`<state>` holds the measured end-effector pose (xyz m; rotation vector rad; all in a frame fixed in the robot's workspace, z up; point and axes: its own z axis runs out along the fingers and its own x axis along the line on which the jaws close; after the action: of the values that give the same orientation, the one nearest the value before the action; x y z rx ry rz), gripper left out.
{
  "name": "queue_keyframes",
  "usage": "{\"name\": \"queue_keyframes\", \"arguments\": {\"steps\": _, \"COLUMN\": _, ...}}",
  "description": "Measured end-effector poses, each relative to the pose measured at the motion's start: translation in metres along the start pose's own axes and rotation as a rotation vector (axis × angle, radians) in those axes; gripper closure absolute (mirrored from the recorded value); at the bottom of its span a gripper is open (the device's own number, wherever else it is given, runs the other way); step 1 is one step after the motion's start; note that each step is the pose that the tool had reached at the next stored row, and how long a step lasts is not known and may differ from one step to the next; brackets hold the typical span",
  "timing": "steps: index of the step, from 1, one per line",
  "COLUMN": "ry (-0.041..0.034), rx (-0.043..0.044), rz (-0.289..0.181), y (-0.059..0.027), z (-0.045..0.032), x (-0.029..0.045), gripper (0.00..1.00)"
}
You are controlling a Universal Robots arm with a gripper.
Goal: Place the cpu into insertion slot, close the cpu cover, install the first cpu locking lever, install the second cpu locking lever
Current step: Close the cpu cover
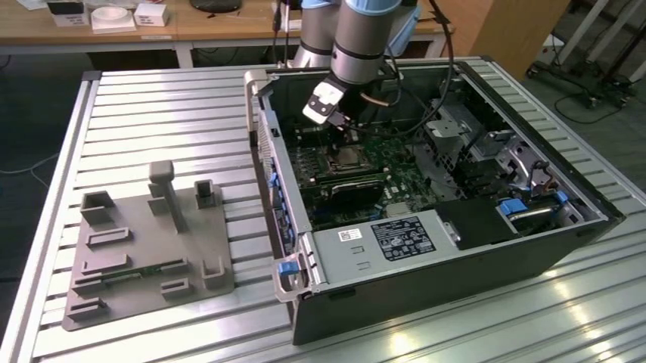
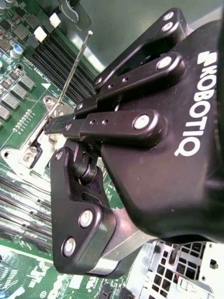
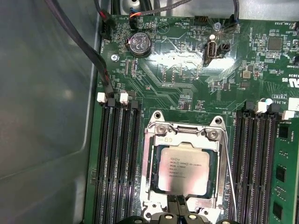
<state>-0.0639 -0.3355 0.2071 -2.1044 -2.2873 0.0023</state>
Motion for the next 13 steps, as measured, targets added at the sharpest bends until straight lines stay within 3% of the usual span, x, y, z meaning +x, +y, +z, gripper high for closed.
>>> {"name": "queue_keyframes", "arguments": {"steps": 13, "ry": -0.0003, "rx": 0.0003, "rz": -0.006, "y": -0.0007, "z": 0.0074, "x": -0.0002, "gripper": 0.89}}
